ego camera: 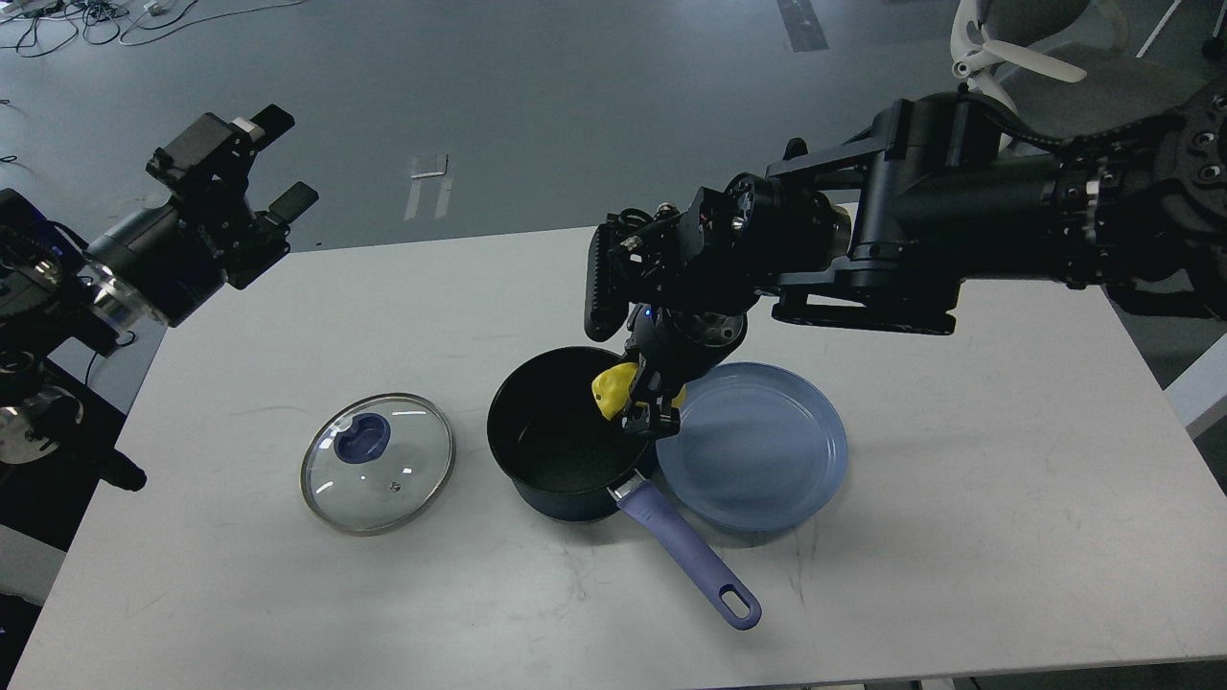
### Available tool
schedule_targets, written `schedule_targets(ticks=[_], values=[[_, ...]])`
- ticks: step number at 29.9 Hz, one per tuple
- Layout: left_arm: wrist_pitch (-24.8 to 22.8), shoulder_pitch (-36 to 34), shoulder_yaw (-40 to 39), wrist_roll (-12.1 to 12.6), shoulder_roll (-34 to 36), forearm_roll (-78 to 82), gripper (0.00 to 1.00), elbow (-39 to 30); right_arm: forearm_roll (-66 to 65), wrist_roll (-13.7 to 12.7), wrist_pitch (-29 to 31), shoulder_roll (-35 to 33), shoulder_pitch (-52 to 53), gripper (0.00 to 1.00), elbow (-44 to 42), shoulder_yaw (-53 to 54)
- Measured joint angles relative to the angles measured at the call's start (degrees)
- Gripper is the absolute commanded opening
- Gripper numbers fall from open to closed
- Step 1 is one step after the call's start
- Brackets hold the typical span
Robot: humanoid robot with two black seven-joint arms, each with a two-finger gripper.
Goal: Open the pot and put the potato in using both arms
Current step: 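Lift the potato and carry it over the open saucepan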
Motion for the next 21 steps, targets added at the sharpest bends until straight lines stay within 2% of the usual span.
schedule_targets(ticks=[8,21], values=[[-0.02,-0.01,0.0,0.0,0.09,-0.05,0.98,0.0,1.31,0.0,-0.15,0.07,-0.65,0.38,-2.85,0.03],[-0.09,-0.01,0.0,0.0,0.23,-0.06,0.98,-0.19,11.13,-0.01,-0.44,0.07,-0.66,0.38,-3.03,0.16]])
